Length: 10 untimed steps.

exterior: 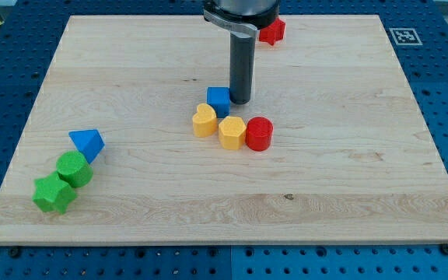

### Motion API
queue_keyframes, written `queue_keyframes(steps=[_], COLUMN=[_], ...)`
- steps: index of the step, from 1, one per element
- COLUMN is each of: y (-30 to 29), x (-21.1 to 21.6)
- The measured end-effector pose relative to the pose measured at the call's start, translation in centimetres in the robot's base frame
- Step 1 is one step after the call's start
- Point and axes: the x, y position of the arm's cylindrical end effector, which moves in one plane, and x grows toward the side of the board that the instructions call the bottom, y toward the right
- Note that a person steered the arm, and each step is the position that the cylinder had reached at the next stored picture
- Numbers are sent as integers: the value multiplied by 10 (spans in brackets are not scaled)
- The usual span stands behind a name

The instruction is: Move the blue cube top diagonally to the yellow heart

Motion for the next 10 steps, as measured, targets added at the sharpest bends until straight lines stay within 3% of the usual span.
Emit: queue_keyframes(steps=[7, 10], y=[-5, -69], x=[7, -2])
